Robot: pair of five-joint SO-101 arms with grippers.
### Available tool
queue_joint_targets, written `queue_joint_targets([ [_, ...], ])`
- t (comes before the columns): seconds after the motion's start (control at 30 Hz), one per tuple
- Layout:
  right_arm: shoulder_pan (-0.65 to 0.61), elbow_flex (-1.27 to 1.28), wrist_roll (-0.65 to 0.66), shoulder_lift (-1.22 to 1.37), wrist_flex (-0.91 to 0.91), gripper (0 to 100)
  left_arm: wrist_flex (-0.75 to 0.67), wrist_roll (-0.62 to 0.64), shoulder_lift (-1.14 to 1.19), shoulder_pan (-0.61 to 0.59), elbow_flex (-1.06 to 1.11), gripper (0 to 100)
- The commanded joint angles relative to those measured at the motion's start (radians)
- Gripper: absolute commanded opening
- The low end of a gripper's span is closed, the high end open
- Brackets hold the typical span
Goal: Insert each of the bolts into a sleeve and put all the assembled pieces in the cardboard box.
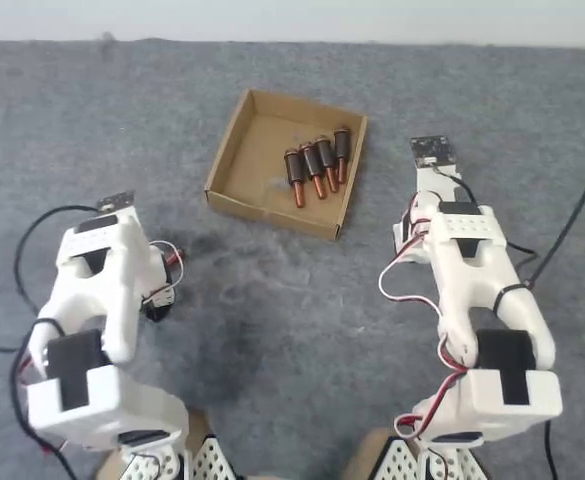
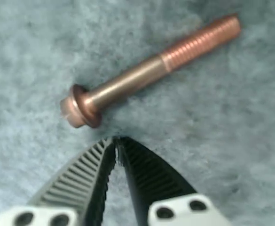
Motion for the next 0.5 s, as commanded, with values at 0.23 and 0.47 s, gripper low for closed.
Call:
queue_joint_targets([
  [0.23,-0.010,-0.003,0.018,-0.058,-0.018,0.6,-0.023,-0.018,-0.235,0.043,0.065,1],
  [0.47,-0.010,-0.003,0.018,-0.058,-0.018,0.6,-0.023,-0.018,-0.190,0.041,0.082,1],
])
